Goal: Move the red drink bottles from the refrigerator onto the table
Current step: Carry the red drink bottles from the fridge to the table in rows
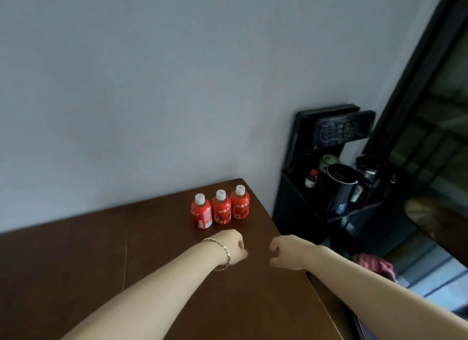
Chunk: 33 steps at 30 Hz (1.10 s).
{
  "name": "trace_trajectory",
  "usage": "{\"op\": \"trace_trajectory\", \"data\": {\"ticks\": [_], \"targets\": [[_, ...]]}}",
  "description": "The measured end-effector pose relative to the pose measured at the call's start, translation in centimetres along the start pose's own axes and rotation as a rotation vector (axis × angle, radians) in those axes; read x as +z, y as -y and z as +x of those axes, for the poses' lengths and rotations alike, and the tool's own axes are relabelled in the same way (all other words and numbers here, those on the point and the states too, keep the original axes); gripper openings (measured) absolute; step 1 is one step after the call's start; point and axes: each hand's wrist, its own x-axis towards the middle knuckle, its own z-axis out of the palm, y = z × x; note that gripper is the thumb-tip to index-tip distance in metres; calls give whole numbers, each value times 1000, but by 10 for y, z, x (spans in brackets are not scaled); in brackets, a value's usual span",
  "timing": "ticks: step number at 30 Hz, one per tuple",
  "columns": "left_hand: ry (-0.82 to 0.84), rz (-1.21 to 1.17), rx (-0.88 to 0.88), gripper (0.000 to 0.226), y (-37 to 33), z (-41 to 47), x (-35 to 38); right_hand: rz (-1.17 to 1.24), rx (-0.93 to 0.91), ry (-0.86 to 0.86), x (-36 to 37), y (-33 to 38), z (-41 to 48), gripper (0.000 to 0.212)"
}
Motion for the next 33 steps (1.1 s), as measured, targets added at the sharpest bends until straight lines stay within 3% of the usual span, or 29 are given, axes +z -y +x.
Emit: {"op": "trace_trajectory", "data": {"ticks": [8, 16, 22, 33], "targets": [[58, 260, 443, 28, -120, -84, 66, 185, 300, -250, 62, -75, -170, 39], [170, 562, 910, 31, -308, -204, 207, 389, 802, -375, 178, -183, -415, 35], [215, 685, 1238, 28, -452, -353, 337, 452, 1201, -433, 278, -233, -644, 38], [284, 688, 1724, 31, -661, -680, 535, 510, 1689, -475, 394, -280, -1030, 32]]}}
